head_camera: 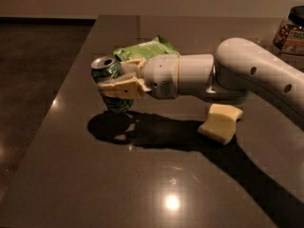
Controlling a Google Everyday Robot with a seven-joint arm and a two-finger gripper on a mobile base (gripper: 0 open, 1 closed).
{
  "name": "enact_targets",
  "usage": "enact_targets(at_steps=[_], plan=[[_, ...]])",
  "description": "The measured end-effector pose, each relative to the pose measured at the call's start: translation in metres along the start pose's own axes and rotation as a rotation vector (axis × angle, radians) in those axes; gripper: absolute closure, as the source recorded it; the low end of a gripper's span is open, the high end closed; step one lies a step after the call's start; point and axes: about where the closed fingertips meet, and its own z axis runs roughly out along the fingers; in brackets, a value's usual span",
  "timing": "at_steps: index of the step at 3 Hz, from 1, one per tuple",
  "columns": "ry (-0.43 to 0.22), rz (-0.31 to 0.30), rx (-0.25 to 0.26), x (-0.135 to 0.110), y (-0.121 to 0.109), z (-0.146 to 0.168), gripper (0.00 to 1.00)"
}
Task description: Place green can upright
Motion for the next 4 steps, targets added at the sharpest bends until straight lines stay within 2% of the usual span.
enact_targets(at_steps=[2,3,4], plan=[[-0.083,-0.018,0.040,0.008,-0.013,0.010,1.00],[-0.097,-0.024,0.057,0.011,-0.017,0.013,1.00],[-0.091,-0.022,0.068,0.018,-0.023,0.018,0.82]])
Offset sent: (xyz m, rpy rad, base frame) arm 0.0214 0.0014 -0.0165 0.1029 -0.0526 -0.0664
